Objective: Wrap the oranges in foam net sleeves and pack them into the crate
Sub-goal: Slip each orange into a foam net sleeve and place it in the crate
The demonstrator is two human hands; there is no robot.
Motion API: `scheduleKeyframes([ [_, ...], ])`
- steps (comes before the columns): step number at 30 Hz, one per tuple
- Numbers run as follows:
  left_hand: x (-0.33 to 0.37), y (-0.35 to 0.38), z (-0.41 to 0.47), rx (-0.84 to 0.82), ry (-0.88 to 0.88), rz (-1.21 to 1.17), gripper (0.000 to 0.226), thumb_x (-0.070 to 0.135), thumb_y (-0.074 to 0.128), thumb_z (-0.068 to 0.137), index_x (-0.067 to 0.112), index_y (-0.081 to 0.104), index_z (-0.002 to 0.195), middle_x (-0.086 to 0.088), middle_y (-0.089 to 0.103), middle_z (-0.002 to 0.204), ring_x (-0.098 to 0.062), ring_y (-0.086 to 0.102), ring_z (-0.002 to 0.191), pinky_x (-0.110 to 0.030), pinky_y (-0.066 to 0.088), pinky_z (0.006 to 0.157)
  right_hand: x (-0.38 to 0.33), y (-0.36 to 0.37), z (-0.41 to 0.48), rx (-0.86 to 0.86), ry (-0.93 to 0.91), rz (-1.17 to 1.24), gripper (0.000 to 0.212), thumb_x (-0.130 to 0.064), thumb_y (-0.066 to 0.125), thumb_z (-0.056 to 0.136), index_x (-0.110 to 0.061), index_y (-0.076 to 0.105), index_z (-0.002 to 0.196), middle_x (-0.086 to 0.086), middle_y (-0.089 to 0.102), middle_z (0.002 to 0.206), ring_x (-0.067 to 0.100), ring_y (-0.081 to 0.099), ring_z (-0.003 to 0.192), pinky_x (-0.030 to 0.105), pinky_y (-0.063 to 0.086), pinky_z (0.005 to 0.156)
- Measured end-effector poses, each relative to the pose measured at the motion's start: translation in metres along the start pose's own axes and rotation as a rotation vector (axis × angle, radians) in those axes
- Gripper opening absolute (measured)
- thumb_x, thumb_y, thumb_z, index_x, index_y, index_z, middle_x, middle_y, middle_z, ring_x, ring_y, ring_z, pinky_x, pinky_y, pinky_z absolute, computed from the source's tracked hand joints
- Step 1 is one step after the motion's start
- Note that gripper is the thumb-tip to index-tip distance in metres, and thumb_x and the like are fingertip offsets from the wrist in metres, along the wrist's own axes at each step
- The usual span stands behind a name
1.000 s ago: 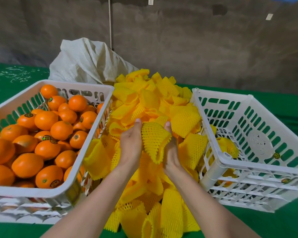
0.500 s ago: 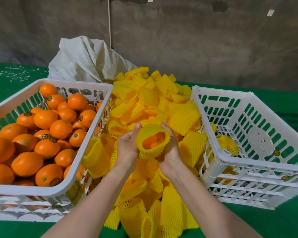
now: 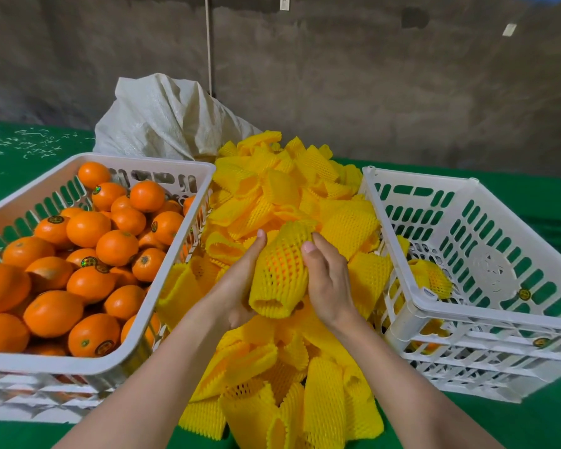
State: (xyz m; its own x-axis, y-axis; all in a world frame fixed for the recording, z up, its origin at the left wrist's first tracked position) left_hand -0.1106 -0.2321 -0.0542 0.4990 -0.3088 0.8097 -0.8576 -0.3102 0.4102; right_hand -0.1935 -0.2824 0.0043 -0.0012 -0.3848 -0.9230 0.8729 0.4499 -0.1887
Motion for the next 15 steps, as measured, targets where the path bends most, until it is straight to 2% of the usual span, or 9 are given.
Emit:
scheduleKeyframes([
  [2,-0.002,0.011,-0.004,-0.090,-0.063,-0.095,0.058,0.066,0.046,0.076,0.020,0.069,0.103,-0.014,0.072,0.089,-0.029,0.070,0.071,-0.038,0.057,0.053,-0.001,-0.004,-0.001,0.022,-0.041,-0.090,0.049,-0.043,0.039,0.084,-0.011,0.058,0.116,0.008,0.059,0.112,0.015,0.049,0.100,0.026,0.031,0.086],
  [4,0.001,0.015,-0.006,-0.095,-0.056,-0.114,0.056,0.062,0.052,0.072,0.018,0.068,0.103,-0.015,0.072,0.086,-0.030,0.070,0.066,-0.037,0.057,0.050,0.010,-0.005,0.001,-0.001,0.053,-0.088,0.061,-0.041,0.036,0.083,-0.007,0.046,0.133,0.010,0.052,0.126,0.012,0.043,0.112,0.018,0.028,0.088],
  [5,0.002,0.016,-0.006,-0.094,-0.052,-0.113,0.056,0.060,0.053,0.071,0.017,0.067,0.104,-0.015,0.072,0.083,-0.030,0.069,0.063,-0.036,0.056,0.049,0.016,-0.004,0.002,-0.029,0.078,-0.077,0.061,-0.040,0.034,0.083,-0.008,0.044,0.134,0.011,0.052,0.125,0.014,0.044,0.113,0.020,0.029,0.089],
  [6,0.002,0.016,-0.007,-0.098,-0.053,-0.114,0.055,0.058,0.054,0.071,0.016,0.066,0.105,-0.015,0.072,0.081,-0.029,0.069,0.061,-0.034,0.056,0.048,0.016,-0.002,0.005,-0.062,0.069,-0.066,0.051,-0.040,0.034,0.083,-0.015,0.050,0.125,0.008,0.053,0.113,0.014,0.045,0.106,0.024,0.031,0.087],
  [8,0.001,0.018,-0.008,-0.114,-0.066,-0.117,0.054,0.056,0.055,0.070,0.015,0.066,0.104,-0.015,0.071,0.078,-0.028,0.068,0.058,-0.033,0.055,0.046,0.007,0.000,0.008,-0.111,0.026,-0.049,0.016,-0.041,0.037,0.086,-0.028,0.047,0.083,0.002,0.045,0.076,0.011,0.041,0.075,0.034,0.033,0.070],
  [9,0.000,0.019,-0.008,-0.126,-0.069,-0.122,0.054,0.056,0.056,0.069,0.015,0.066,0.102,-0.016,0.071,0.078,-0.029,0.068,0.058,-0.033,0.055,0.047,0.003,-0.001,0.010,-0.115,-0.014,-0.041,0.021,-0.040,0.038,0.086,-0.026,0.038,0.071,0.011,0.035,0.064,0.016,0.034,0.062,0.039,0.029,0.062],
  [11,0.001,0.021,-0.008,-0.146,-0.061,-0.128,0.052,0.055,0.057,0.069,0.014,0.070,0.098,-0.016,0.071,0.080,-0.029,0.069,0.060,-0.033,0.055,0.048,-0.003,-0.004,0.013,-0.115,-0.060,-0.029,0.028,-0.035,0.039,0.088,-0.022,0.033,0.064,0.020,0.029,0.060,0.022,0.029,0.056,0.044,0.025,0.056],
  [13,0.007,0.022,-0.010,-0.132,-0.033,-0.146,0.045,0.052,0.060,0.070,0.015,0.072,0.093,-0.014,0.072,0.081,-0.028,0.070,0.063,-0.034,0.056,0.050,-0.003,-0.006,0.016,-0.121,-0.065,-0.018,0.024,-0.026,0.041,0.093,-0.022,0.042,0.069,0.011,0.040,0.064,0.014,0.041,0.060,0.038,0.033,0.058],
  [15,0.016,0.016,-0.006,-0.053,0.033,-0.116,0.039,0.046,0.059,0.079,0.016,0.069,0.101,-0.011,0.073,0.084,-0.024,0.071,0.068,-0.033,0.056,0.051,-0.001,-0.009,0.017,-0.108,-0.065,0.000,0.008,-0.025,0.045,0.097,-0.029,0.052,0.099,-0.004,0.057,0.099,0.000,0.055,0.089,0.021,0.044,0.074],
])
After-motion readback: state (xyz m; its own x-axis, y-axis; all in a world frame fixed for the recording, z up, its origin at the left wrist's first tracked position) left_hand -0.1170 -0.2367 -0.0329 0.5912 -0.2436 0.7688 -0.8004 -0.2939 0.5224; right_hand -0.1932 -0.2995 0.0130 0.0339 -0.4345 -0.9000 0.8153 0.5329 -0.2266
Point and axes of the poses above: each hand's wrist, its own z-axis towards the middle knuckle, its own y-axis out of the palm, x = y × z, the point moved 9 cm from there along z, towards the middle knuckle
